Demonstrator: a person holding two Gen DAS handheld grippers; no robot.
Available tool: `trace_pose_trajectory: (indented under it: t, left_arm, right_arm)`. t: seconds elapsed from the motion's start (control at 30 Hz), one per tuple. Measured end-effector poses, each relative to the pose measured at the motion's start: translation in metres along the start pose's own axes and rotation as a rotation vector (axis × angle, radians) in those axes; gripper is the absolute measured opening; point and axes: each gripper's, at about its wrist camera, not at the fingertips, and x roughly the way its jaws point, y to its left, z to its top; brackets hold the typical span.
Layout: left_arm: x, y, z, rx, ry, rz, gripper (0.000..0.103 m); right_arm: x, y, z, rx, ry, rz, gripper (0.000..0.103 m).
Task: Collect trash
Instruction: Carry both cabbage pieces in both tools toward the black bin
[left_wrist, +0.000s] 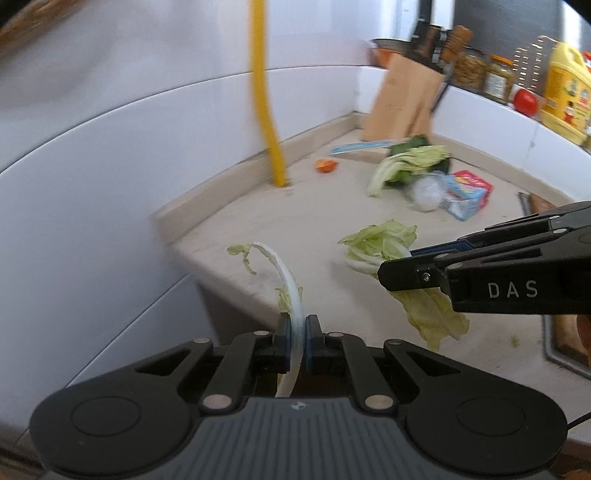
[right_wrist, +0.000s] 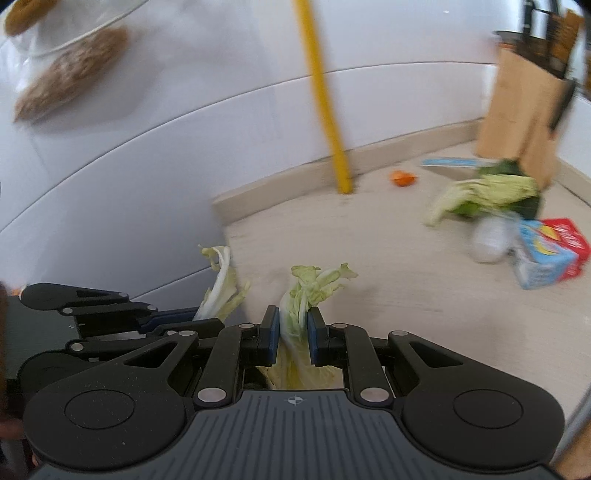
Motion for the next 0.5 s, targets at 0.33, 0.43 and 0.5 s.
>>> trace_pose_trajectory:
  t: [0.33, 0.43, 0.5]
  left_arm:
    - [-0.008, 0.042, -0.033, -0.093, 0.060, 0.109, 0.004]
    - [-0.006, 0.050, -0.042, -0.116, 0.086, 0.132, 0.004]
    - [-0.004, 0.055, -0.048, -0.130, 0.103, 0.142, 0.004]
  right_arm:
    - [0.040, 0.055, -0.001, -0.091, 0.087, 0.125, 0.021]
    - [0.050, 0.067, -0.004, -0.111, 0.114, 0.154, 0.021]
    - [0.057, 0.073, -0.006, -0.121, 0.133, 0.169, 0.021]
